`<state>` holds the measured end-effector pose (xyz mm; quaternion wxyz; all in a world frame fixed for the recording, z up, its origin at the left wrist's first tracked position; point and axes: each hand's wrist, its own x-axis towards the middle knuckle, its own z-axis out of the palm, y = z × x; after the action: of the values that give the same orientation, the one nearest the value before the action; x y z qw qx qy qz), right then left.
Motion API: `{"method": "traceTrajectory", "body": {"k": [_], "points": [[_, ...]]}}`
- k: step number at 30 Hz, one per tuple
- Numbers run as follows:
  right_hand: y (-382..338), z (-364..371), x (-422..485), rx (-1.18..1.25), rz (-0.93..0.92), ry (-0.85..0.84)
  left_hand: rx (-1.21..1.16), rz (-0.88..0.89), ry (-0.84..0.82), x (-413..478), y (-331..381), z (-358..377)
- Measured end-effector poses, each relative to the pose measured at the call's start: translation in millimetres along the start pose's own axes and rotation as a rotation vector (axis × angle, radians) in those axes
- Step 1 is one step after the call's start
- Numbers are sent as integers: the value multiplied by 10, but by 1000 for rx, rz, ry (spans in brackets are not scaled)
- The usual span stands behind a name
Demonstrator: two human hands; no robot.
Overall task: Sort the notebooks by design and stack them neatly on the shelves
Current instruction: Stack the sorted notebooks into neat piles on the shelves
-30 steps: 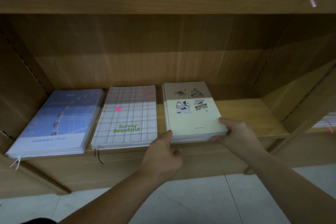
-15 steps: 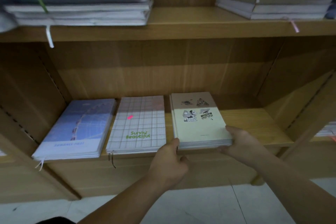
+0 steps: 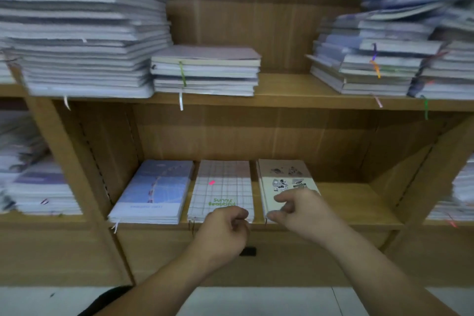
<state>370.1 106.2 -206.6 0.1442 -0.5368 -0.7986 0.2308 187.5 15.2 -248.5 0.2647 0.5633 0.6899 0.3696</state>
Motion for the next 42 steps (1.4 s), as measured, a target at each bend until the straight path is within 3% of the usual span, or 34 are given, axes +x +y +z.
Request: {"method": "traceTrajectory", "body": {"k": [7, 13, 21, 29, 34, 42], "points": [[-618, -224, -245, -86, -159, 116, -1, 76, 108, -235, 225, -727], [-766, -283, -184, -92, -197, 75, 11, 65, 123, -271, 249, -712], [318, -53, 413, 59, 103, 28, 164, 58, -16, 281, 58, 16], [1216, 265, 767, 187, 263, 11, 251, 101, -14, 914, -119, 631], [1466, 330, 842, 225, 282, -32, 298, 74, -51, 1166, -237, 867], [1579, 413, 959, 309, 243, 60, 344, 85, -30, 1317, -292, 1000]]}}
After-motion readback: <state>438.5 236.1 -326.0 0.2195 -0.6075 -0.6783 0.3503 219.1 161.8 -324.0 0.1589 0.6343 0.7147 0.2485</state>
